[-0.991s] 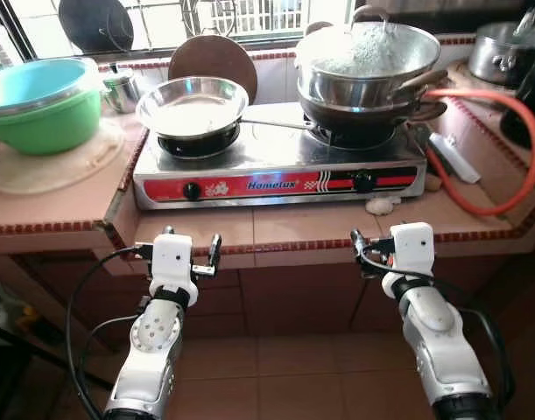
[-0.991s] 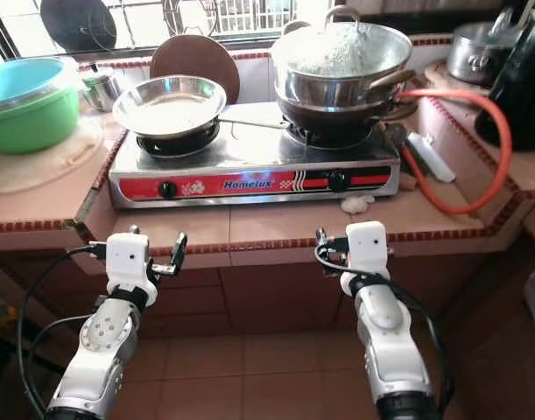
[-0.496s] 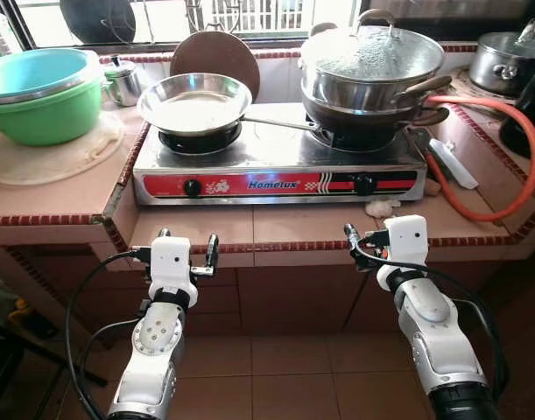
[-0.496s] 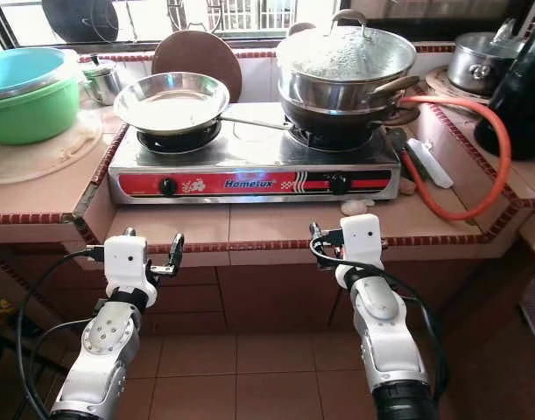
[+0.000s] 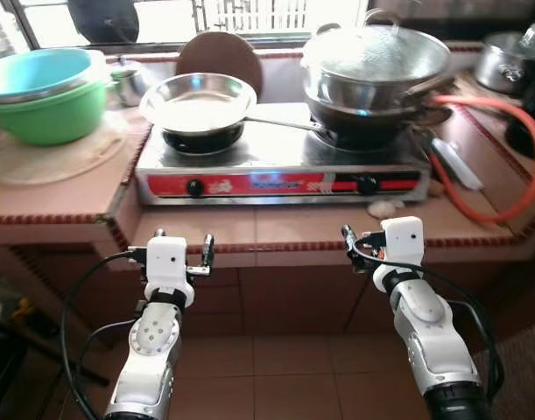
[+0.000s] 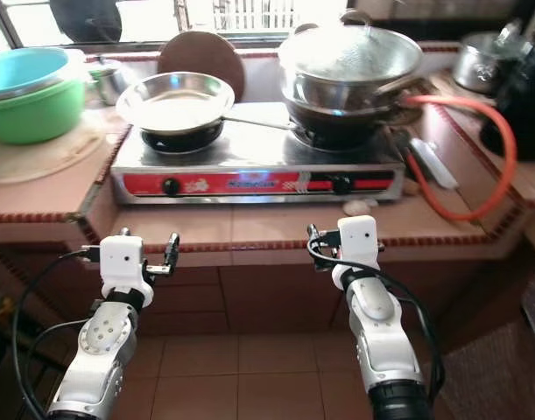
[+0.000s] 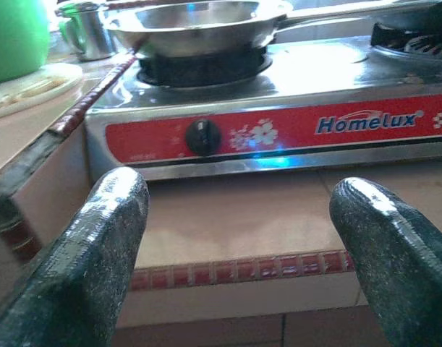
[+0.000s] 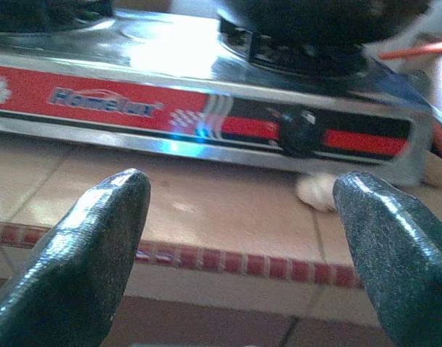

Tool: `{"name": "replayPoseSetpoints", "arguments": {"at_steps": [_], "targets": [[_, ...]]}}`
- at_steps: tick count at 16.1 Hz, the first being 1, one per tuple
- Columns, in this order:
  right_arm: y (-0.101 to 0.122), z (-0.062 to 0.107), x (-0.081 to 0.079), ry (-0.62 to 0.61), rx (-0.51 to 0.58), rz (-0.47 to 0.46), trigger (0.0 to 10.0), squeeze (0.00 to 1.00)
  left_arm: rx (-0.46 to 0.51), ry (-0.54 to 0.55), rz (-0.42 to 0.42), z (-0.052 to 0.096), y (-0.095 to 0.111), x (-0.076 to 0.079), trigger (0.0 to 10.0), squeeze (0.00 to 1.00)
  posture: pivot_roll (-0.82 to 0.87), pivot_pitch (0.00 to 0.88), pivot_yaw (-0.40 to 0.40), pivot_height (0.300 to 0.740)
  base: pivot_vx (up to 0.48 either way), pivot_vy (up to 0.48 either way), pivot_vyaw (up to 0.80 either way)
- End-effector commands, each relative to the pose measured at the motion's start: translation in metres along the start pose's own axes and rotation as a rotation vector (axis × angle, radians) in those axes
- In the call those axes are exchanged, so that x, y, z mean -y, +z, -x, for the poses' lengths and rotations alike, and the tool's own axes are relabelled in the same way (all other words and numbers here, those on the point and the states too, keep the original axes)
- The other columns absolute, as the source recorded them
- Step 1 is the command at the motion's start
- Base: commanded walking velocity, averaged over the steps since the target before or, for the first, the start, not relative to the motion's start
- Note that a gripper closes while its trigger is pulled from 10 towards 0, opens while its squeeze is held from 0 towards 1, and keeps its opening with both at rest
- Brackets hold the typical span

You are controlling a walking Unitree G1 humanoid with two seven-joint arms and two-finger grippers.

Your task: Kitchen organization

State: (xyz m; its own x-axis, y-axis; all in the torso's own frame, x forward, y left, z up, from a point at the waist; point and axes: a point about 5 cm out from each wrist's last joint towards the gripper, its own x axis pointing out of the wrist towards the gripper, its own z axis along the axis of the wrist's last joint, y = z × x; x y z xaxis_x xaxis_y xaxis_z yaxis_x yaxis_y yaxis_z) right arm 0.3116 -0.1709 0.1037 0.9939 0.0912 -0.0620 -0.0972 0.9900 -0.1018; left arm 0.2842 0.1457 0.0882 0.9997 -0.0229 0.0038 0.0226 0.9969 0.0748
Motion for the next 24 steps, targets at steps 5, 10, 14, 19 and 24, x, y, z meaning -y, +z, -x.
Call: {"name": "replayPoseSetpoints", "arguments": {"at_steps": [5,10,14,19,24], "targets": [[-0.002,0.005,0.0,-0.011,-0.005,-0.011,10.0,0.0,0.005,-0.058,0.0,0.006,0.002,0.005,10.0,0.0,-0.18,0.0,0.046,0.74,0.0,0.0,-0.77],[-0.004,0.008,-0.001,-0.011,-0.008,-0.016,10.0,0.0,-0.004,-0.061,-0.011,0.008,-0.001,0.004,10.0,0.0,-0.18,0.0,0.047,0.74,0.0,0.0,-0.77],[-0.005,0.011,-0.001,-0.008,-0.014,-0.014,10.0,0.0,-0.012,-0.075,-0.017,0.011,-0.003,0.006,10.0,0.0,-0.18,0.0,0.048,0.74,0.0,0.0,-0.77],[-0.01,0.02,-0.005,0.022,-0.021,-0.016,10.0,0.0,-0.031,-0.1,-0.021,0.022,-0.008,0.012,10.0,0.0,-0.18,0.0,0.063,0.74,0.0,0.0,-0.71],[-0.002,0.013,-0.006,-0.005,0.012,-0.028,10.0,0.0,-0.018,-0.128,-0.044,0.015,-0.004,0.012,10.0,0.0,-0.21,0.0,0.079,0.74,0.0,0.0,0.0]]}}
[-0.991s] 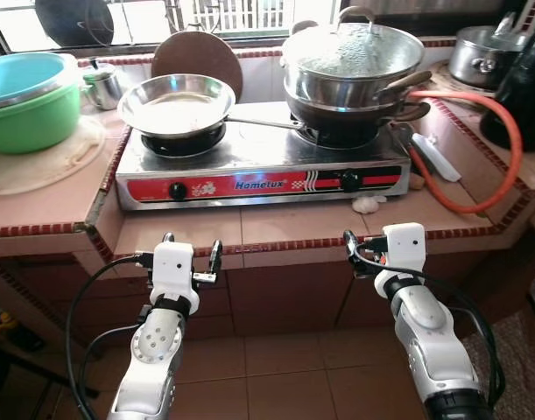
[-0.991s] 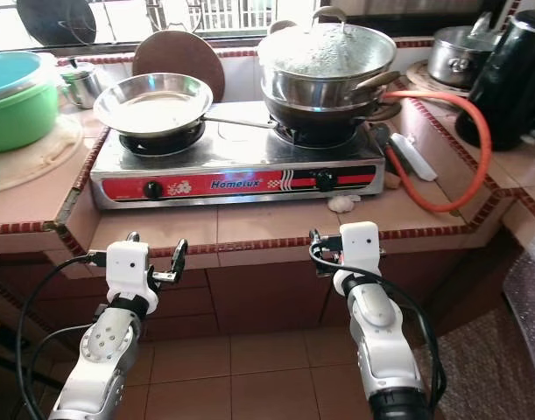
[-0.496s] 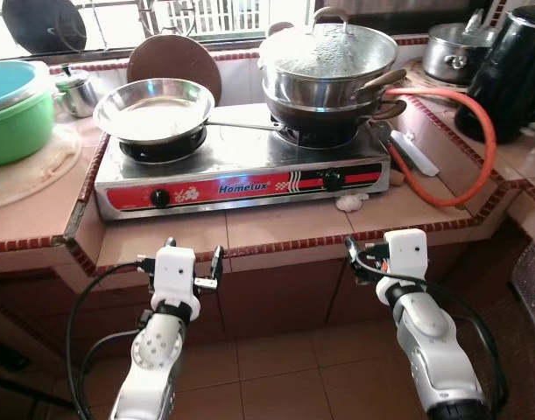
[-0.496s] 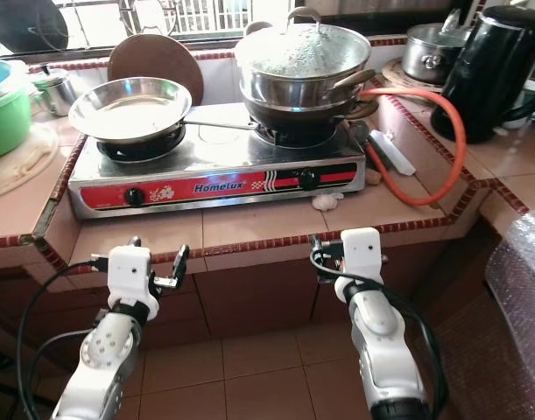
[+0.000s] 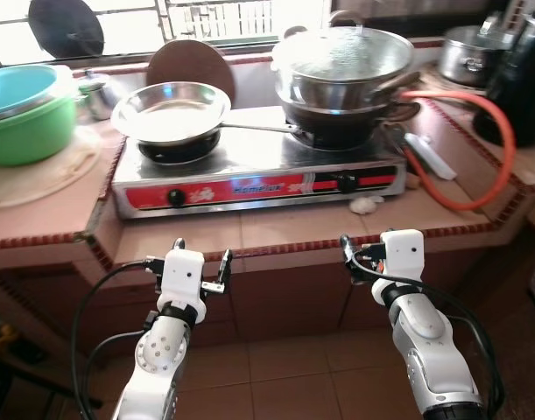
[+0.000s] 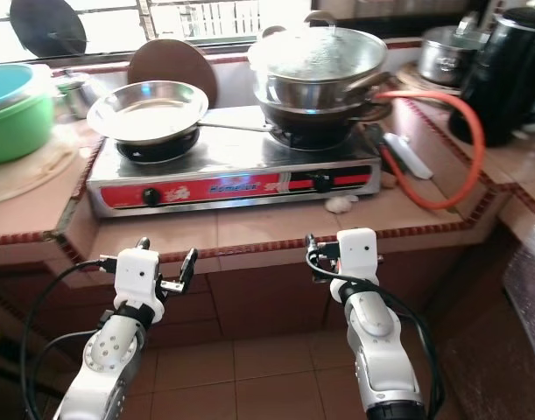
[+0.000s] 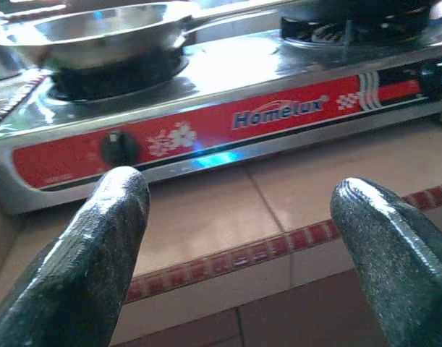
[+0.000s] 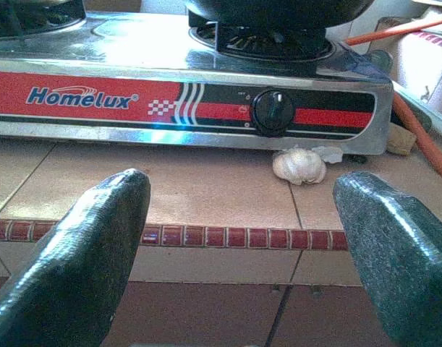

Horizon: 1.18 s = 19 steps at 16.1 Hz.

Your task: Kitchen organization

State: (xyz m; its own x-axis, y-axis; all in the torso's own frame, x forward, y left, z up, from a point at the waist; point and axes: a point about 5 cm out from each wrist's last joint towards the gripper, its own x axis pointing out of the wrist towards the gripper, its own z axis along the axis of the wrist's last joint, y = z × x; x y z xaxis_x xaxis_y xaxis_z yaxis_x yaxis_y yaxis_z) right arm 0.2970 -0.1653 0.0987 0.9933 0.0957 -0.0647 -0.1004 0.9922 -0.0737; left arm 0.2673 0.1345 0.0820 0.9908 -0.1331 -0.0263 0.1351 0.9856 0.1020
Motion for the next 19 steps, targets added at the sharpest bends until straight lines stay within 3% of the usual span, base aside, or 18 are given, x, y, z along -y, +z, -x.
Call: {"name": "replayPoseSetpoints", "arguments": {"at_steps": [1,6,8,10,14,19], "targets": [[0.003,0.002,0.003,-0.013,0.001,0.001,10.0,0.0,-0.008,0.006,0.005,-0.005,0.001,-0.002,10.0,0.0,-0.22,0.0,0.075,0.74,0.0,0.0,-0.79],[0.002,0.014,0.01,-0.026,-0.011,0.023,10.0,0.0,-0.005,-0.107,0.031,-0.002,0.002,0.018,10.0,0.0,-0.26,0.011,0.063,0.74,0.0,0.0,-0.79],[-0.007,0.014,-0.001,0.023,-0.039,0.018,10.0,0.0,-0.009,-0.073,0.012,-0.002,-0.002,0.012,10.0,0.0,-0.23,0.0,0.061,0.74,0.0,0.0,-0.79],[-0.005,0.014,-0.007,0.055,-0.033,0.021,10.0,0.0,-0.015,-0.019,0.071,-0.003,0.0,0.01,10.0,0.0,-0.22,0.0,0.067,0.74,0.0,0.0,-0.79],[-0.005,0.014,-0.005,0.04,-0.04,0.008,10.0,0.0,-0.024,-0.084,0.047,0.0,-0.001,0.012,10.0,0.0,-0.21,0.004,0.068,0.74,0.0,0.0,-0.79],[-0.005,0.013,-0.007,0.042,-0.038,0.005,10.0,0.0,-0.026,-0.074,0.046,0.001,-0.001,0.007,10.0,0.0,-0.21,0.0,0.069,0.74,0.0,0.0,-0.79]]}}
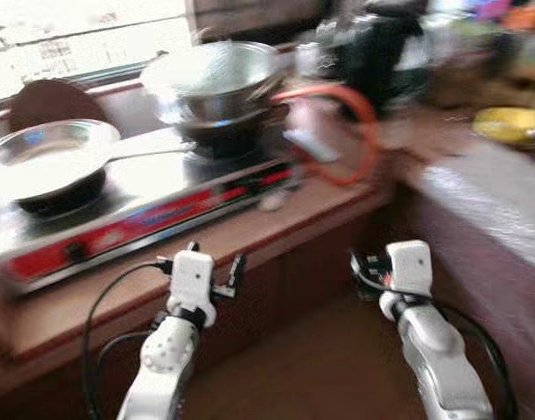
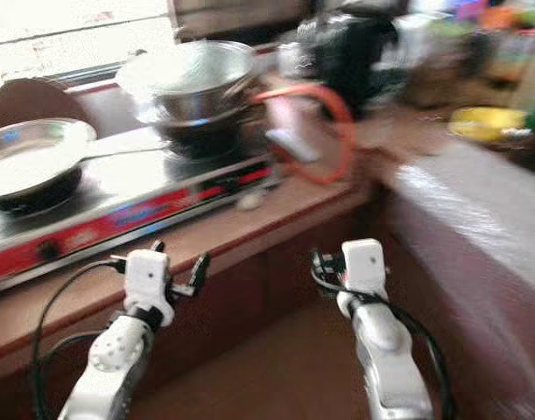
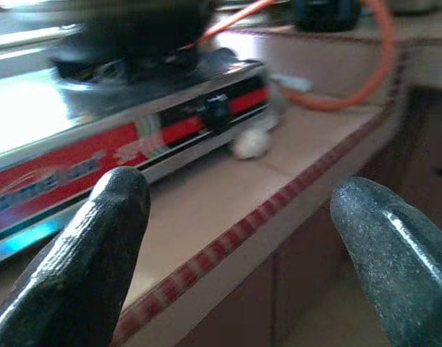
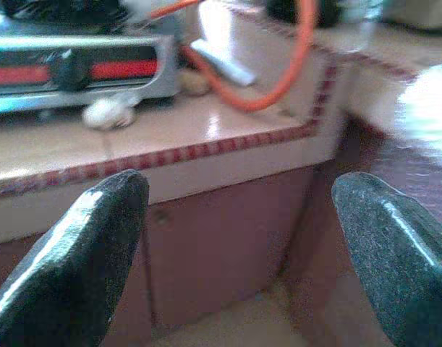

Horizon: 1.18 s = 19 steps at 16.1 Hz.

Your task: Kitchen organization

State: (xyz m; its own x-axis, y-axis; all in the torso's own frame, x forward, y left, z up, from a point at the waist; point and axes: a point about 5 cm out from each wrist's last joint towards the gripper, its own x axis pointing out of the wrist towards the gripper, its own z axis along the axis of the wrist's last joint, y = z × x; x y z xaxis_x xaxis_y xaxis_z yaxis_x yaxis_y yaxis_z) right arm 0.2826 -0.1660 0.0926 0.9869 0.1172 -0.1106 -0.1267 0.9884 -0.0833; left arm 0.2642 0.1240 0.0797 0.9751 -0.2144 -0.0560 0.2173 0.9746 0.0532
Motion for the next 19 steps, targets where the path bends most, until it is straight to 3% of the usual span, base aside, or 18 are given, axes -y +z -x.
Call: {"name": "replayPoseSetpoints", "arguments": {"at_steps": [1,13,19], "targets": [[0.003,-0.001,-0.006,0.017,0.009,-0.007,10.0,0.0,-0.001,0.008,0.001,-0.002,0.001,-0.004,10.0,0.0,-0.21,0.0,0.069,0.74,0.0,0.0,-0.79],[0.005,-0.002,-0.005,0.01,0.022,-0.018,10.0,0.0,0.006,-0.027,0.03,-0.003,0.005,0.002,10.0,0.0,-0.22,0.0,0.082,0.74,0.0,0.0,-0.79],[0.009,-0.002,-0.003,0.05,0.025,0.011,10.0,0.0,0.002,-0.001,0.061,-0.003,0.002,0.006,10.0,0.0,-0.2,0.008,0.029,0.74,0.0,0.0,-0.08]]}}
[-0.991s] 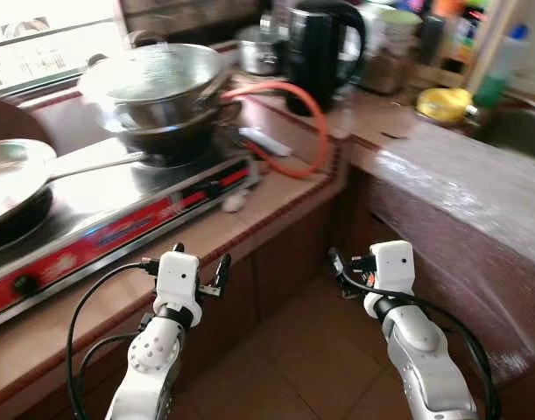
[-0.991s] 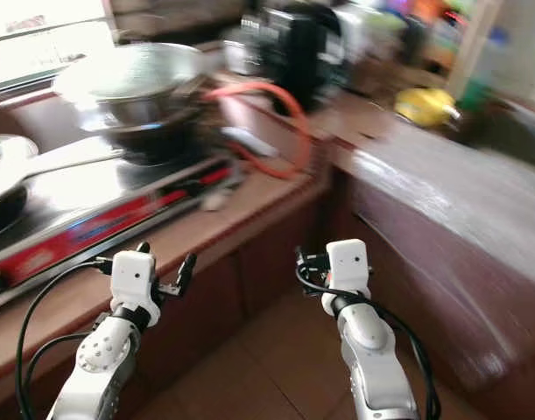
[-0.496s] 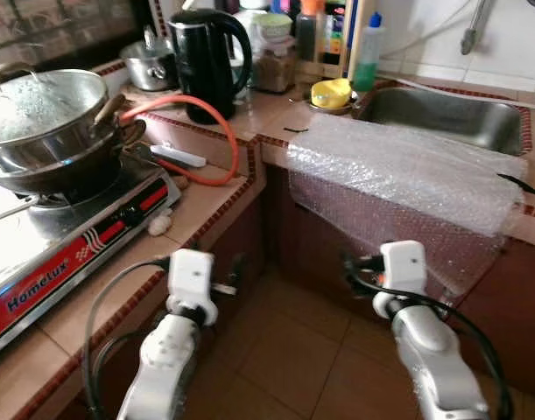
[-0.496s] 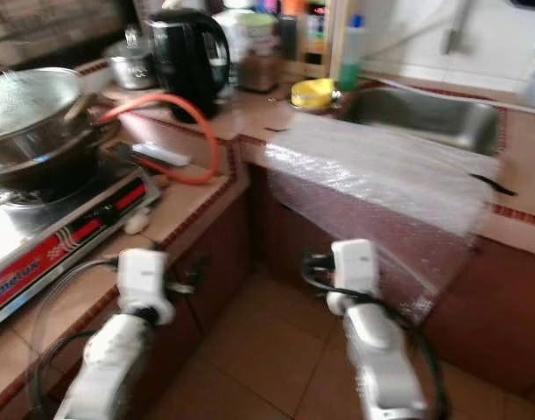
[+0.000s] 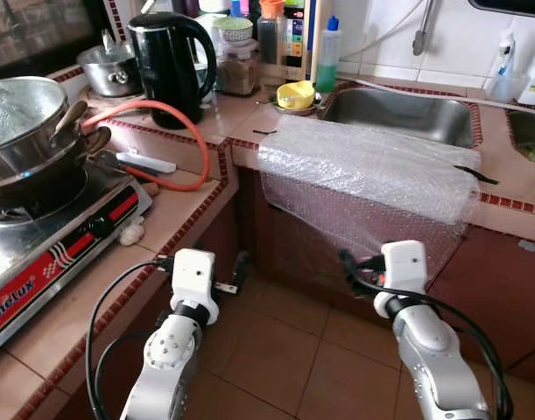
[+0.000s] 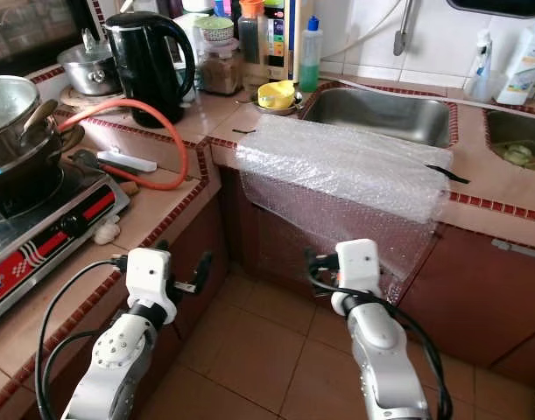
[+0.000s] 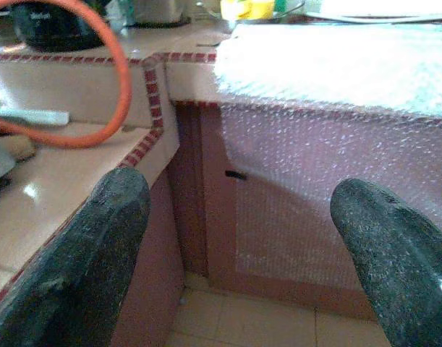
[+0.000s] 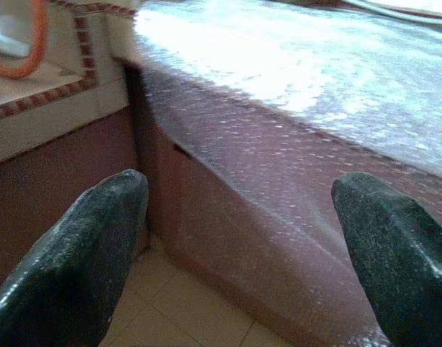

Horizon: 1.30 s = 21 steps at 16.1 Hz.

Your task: Kitchen organization

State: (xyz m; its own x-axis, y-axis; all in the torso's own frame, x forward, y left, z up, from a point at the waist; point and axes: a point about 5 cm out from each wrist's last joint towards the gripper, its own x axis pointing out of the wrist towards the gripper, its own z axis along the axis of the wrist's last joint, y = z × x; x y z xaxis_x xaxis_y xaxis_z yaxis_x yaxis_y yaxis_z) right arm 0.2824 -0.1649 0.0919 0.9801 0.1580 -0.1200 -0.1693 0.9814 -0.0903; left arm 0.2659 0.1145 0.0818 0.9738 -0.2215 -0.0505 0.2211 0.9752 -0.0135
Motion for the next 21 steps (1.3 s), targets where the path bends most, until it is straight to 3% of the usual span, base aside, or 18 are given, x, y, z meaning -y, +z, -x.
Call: {"name": "replayPoseSetpoints", "arguments": {"at_steps": [1,7,16,17,21], "targets": [[0.01,-0.004,-0.001,0.025,0.028,0.009,10.0,0.0,-0.008,0.021,0.006,0.002,-0.002,-0.002,10.0,0.0,-0.19,0.011,0.016,0.74,0.0,0.0,0.0],[0.013,-0.007,-0.005,0.046,0.026,0.01,10.0,0.0,-0.004,0.038,0.024,0.007,-0.003,-0.003,10.0,0.0,-0.18,0.02,0.011,0.74,0.0,0.0,0.0],[0.016,-0.002,0.001,-0.016,0.05,0.005,10.0,0.0,0.017,-0.018,0.02,-0.007,0.006,-0.004,10.0,0.0,-0.24,0.006,0.053,0.74,0.0,0.0,-0.78],[0.018,-0.001,0.003,-0.031,0.066,0.022,10.0,0.0,0.01,-0.056,0.069,-0.006,0.006,-0.001,10.0,0.0,-0.24,0.005,0.054,0.74,0.0,0.0,-0.78],[0.017,0.0,0.004,-0.035,0.06,0.019,10.0,0.0,0.009,-0.062,0.051,-0.005,0.005,0.0,10.0,0.0,-0.24,0.002,0.057,0.74,0.0,0.0,-0.78]]}}
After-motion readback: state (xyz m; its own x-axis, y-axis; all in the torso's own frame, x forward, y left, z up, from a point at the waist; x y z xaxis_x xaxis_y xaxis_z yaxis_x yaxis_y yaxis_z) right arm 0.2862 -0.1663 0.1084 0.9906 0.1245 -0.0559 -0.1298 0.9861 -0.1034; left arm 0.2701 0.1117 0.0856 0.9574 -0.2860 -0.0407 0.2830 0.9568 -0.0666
